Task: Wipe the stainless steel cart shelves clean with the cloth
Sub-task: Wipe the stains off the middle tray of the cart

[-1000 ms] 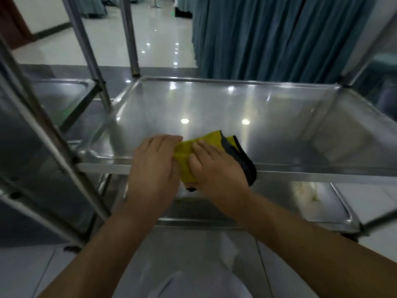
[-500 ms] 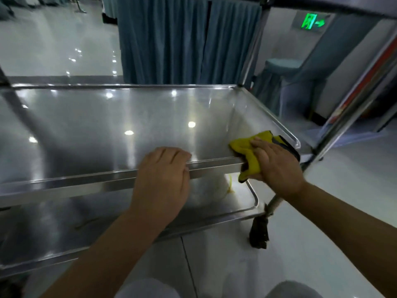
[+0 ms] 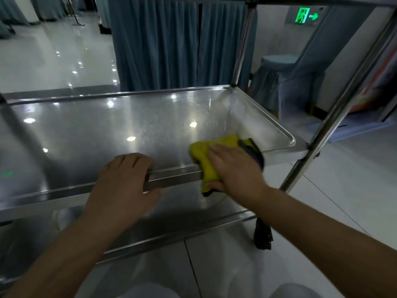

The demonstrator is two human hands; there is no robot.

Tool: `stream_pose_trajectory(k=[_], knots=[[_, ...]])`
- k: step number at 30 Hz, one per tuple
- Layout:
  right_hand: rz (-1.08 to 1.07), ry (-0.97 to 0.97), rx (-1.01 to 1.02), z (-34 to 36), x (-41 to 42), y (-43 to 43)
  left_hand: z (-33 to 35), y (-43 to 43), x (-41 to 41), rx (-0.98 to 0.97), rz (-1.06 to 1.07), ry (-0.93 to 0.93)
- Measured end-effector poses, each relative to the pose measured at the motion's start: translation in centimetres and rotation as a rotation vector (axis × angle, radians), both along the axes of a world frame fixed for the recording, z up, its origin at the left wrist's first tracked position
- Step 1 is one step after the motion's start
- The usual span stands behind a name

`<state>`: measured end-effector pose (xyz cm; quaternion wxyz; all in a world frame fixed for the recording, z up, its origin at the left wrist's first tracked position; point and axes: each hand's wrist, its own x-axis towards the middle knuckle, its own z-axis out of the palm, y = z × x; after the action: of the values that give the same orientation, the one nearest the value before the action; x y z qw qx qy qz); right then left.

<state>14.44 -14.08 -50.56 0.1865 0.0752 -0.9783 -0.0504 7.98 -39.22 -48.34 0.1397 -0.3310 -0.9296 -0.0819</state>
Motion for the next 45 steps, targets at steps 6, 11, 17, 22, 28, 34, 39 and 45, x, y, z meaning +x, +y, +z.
stream_pose_trajectory(k=[6, 11, 17, 22, 28, 34, 39, 45], knots=[[0.247, -0.206, 0.015, 2.1, -4.4, -9.6, 1.0, -2.9, -1.8, -0.012, 0.07, -0.125], [0.162, -0.41, -0.085, 3.6, -4.2, -6.3, 1.8, -3.1, -3.0, -0.068, 0.043, -0.248], [-0.266, -0.54, -0.232, 4.7, -3.6, 5.9, 2.3, -0.7, -3.8, -0.048, -0.021, -0.266], [-0.551, -0.504, -0.285, 4.3, -4.4, 12.6, 2.3, -0.4, -4.8, -0.097, -0.007, -0.208], [-0.474, -0.441, -0.202, 4.0, -8.7, 6.7, 2.9, -2.7, -5.2, -0.001, 0.041, -0.189], [-0.005, -0.491, -0.142, 4.0, -12.7, -7.0, 3.3, -5.3, -5.8, 0.12, 0.194, -0.218], [0.196, -0.497, -0.107, 3.1, -13.6, -10.1, 3.5, -4.1, -6.6, 0.215, 0.255, -0.24], [-0.08, -0.497, -0.171, 4.2, -13.3, -0.3, 3.7, 0.4, -8.2, 0.065, 0.167, -0.167]])
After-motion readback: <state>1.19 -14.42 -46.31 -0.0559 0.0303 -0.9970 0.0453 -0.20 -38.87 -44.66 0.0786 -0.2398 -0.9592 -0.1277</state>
